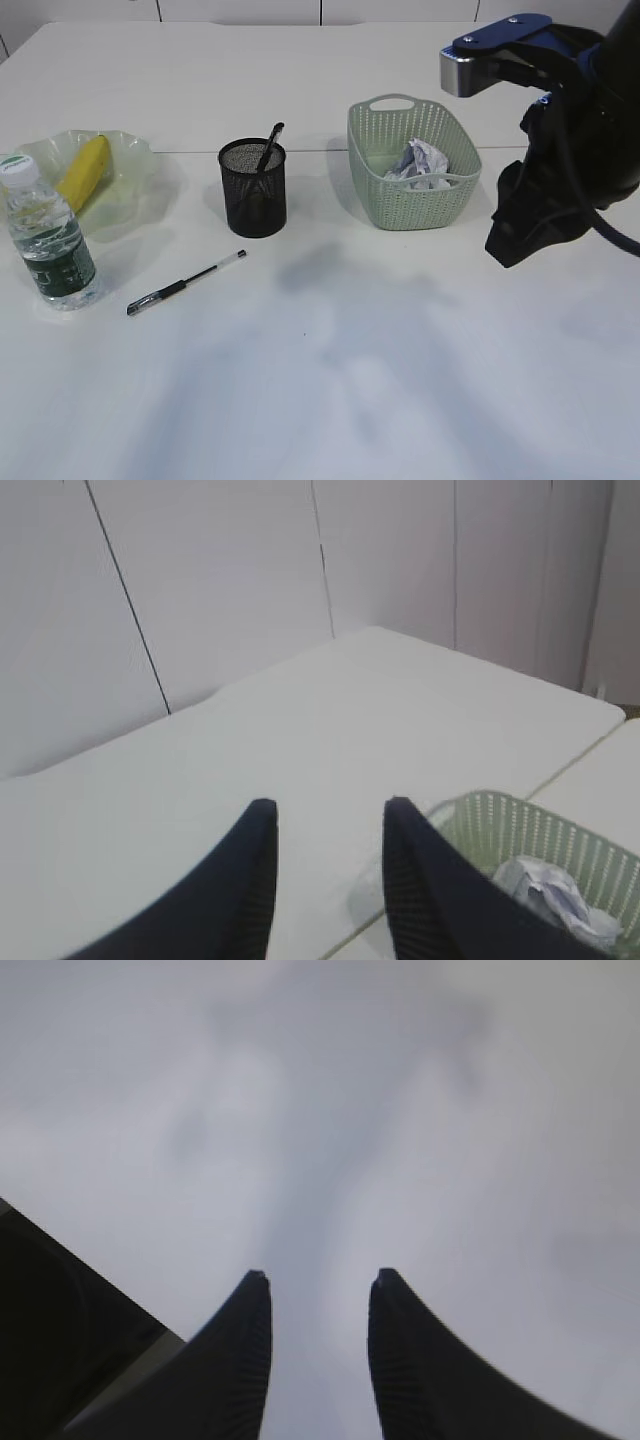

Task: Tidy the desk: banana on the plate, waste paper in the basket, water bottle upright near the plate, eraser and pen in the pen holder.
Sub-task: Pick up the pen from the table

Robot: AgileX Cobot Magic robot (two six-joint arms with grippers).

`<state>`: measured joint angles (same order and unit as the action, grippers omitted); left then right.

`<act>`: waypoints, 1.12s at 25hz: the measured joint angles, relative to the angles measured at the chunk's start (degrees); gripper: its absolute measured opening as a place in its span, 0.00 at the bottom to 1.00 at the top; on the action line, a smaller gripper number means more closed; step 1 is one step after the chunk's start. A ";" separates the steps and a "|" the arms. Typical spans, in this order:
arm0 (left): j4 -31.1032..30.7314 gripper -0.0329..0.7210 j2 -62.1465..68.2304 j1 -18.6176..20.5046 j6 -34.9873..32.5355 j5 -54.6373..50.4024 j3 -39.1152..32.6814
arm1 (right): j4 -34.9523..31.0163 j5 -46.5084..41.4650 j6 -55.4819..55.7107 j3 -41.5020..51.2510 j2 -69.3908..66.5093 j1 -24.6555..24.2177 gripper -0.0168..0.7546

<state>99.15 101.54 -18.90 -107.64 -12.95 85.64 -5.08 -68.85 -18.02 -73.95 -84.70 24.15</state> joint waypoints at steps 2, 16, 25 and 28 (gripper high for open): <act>-1.50 0.38 -2.54 -0.55 2.22 1.21 -0.94 | 0.00 0.04 0.00 0.00 0.00 0.00 0.35; 2.49 0.36 -13.75 -4.95 3.90 12.95 -22.87 | -1.43 0.13 0.00 0.00 0.00 0.00 0.35; -9.25 0.36 -16.26 -4.95 7.49 -5.12 -23.98 | -2.45 0.13 0.00 0.00 0.00 0.00 0.35; -22.59 0.36 -16.26 -5.01 18.19 -11.81 -23.98 | -2.45 0.13 0.00 0.00 0.00 0.00 0.35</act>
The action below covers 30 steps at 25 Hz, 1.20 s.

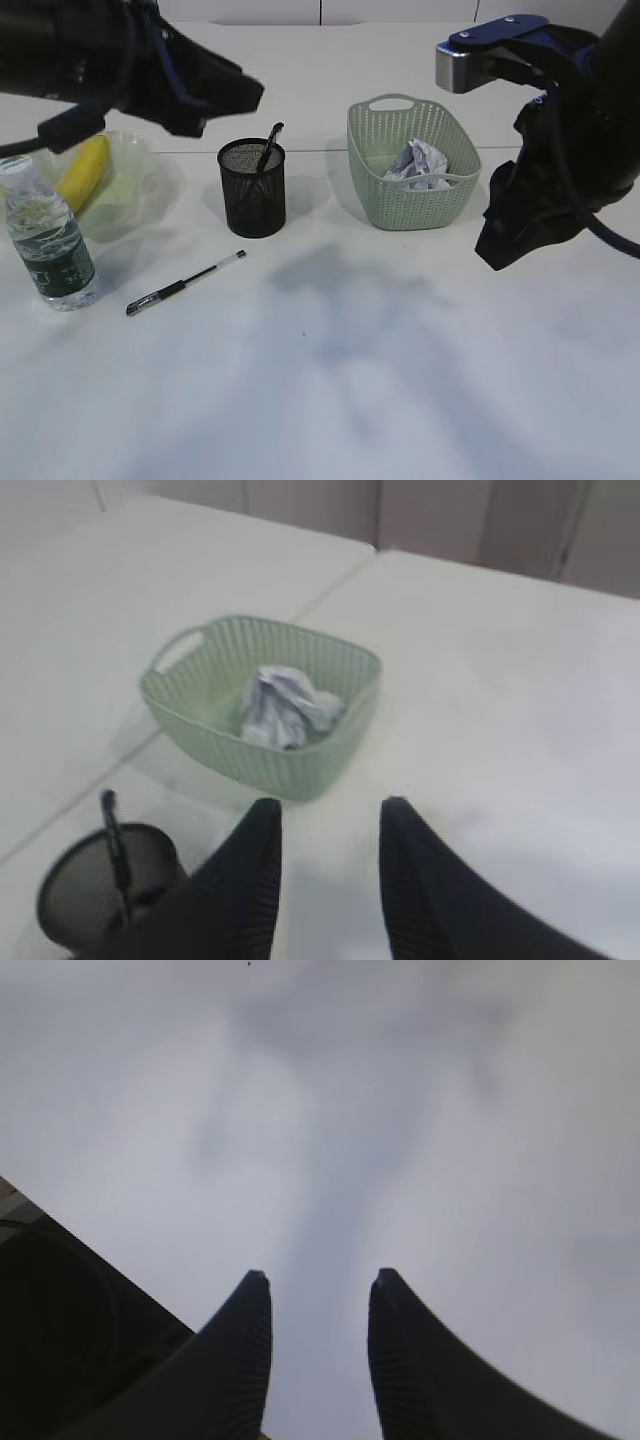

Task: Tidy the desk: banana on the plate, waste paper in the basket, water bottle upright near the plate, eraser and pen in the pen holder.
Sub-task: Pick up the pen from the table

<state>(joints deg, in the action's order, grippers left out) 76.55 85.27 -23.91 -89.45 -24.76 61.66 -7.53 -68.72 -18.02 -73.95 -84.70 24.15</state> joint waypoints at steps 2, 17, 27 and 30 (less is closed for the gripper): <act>-12.79 0.36 0.00 0.00 11.91 -2.77 0.00 | -0.12 0.00 0.00 0.00 0.00 0.00 0.35; -60.50 0.36 10.40 0.00 63.04 -10.27 2.06 | -1.84 -0.10 0.00 0.00 0.00 0.00 0.35; -70.88 0.36 24.34 0.00 70.67 -16.85 13.49 | -1.97 -0.50 0.00 0.00 0.00 0.00 0.35; -73.46 0.36 27.48 0.00 70.79 -18.94 16.26 | -1.97 -0.50 0.00 0.00 0.00 0.00 0.35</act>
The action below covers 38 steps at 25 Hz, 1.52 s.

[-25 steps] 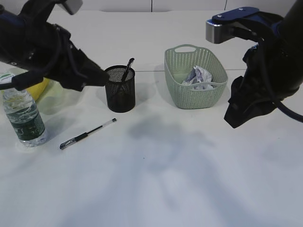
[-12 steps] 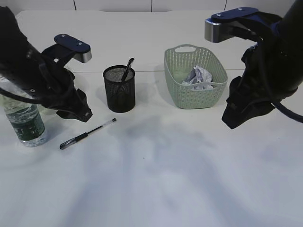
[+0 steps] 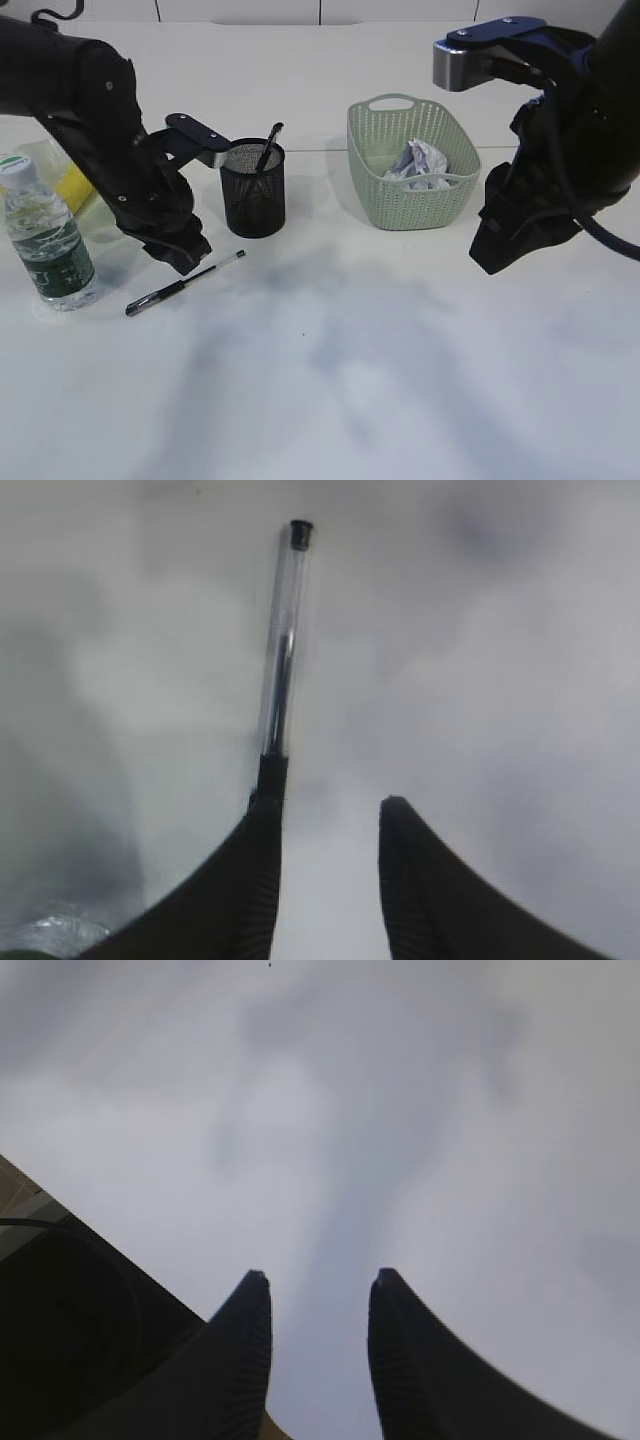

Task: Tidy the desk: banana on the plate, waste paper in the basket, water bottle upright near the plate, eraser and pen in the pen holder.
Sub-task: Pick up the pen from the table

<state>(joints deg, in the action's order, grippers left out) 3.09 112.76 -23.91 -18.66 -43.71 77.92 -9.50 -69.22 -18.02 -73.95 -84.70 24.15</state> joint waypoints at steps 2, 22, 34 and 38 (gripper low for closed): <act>-0.81 0.36 1.73 0.00 0.12 -0.49 1.20 | 0.00 0.00 0.00 0.00 0.00 0.00 0.35; 0.47 0.36 5.70 3.99 -1.03 0.52 1.81 | 0.00 0.00 -0.20 0.00 0.00 0.00 0.35; 1.37 0.36 7.62 3.99 -4.58 0.67 1.81 | 0.00 0.00 -0.33 0.00 0.00 0.00 0.35; 1.60 0.36 7.86 3.99 -4.83 0.55 1.81 | 0.00 0.00 -0.33 0.00 0.00 0.00 0.35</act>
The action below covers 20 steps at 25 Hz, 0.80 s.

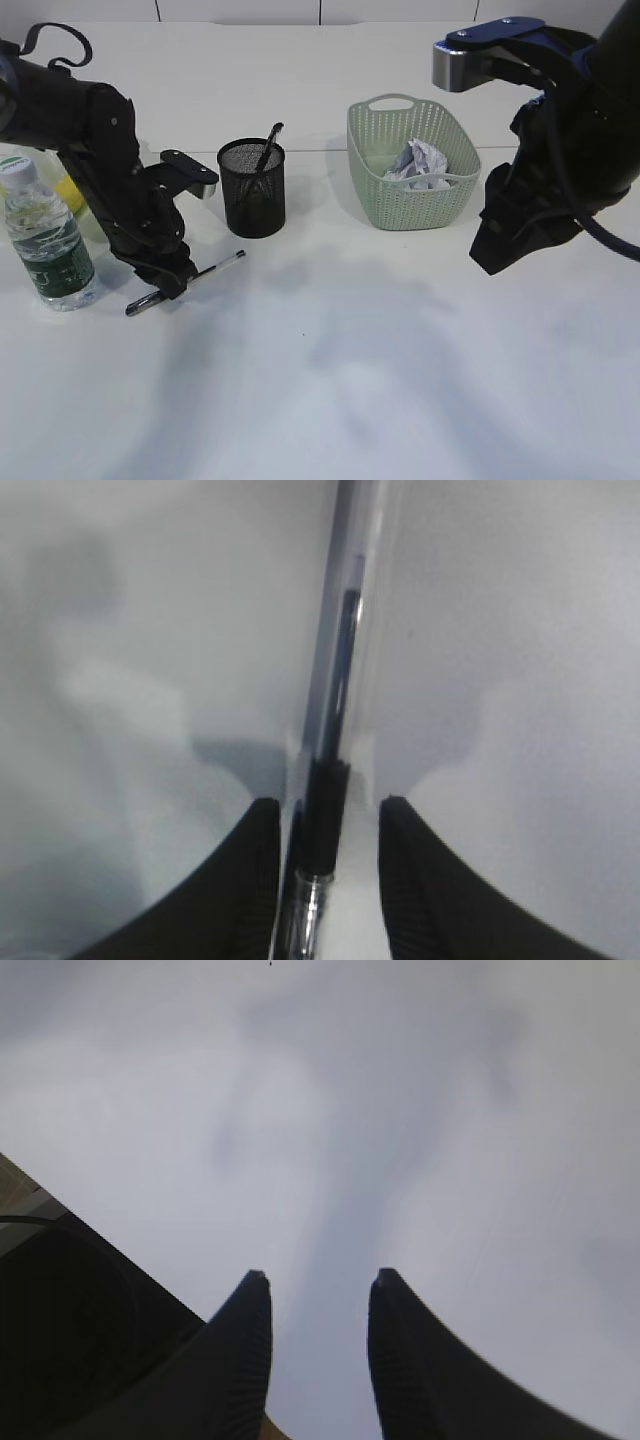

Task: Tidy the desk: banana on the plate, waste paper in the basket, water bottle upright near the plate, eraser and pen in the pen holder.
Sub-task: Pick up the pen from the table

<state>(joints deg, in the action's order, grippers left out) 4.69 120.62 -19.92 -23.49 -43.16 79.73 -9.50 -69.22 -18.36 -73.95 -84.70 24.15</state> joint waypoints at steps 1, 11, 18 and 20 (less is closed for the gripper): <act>0.00 0.36 0.26 0.00 -0.02 0.00 0.00 | 0.00 -0.04 0.00 0.00 0.00 0.00 0.35; 0.43 0.36 1.77 0.00 -0.12 -0.11 0.37 | 0.00 -0.15 0.00 0.00 0.00 0.00 0.35; 0.60 0.23 1.77 0.00 -0.12 -0.86 0.37 | 0.00 -0.15 0.00 0.00 0.00 0.00 0.35; 0.85 0.16 1.77 0.00 -0.12 -1.19 0.37 | 0.00 -0.15 -0.03 0.00 0.00 0.00 0.35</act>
<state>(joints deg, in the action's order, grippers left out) 5.54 122.38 -19.92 -23.61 -44.35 80.10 -9.50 -69.37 -18.39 -73.95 -84.70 24.15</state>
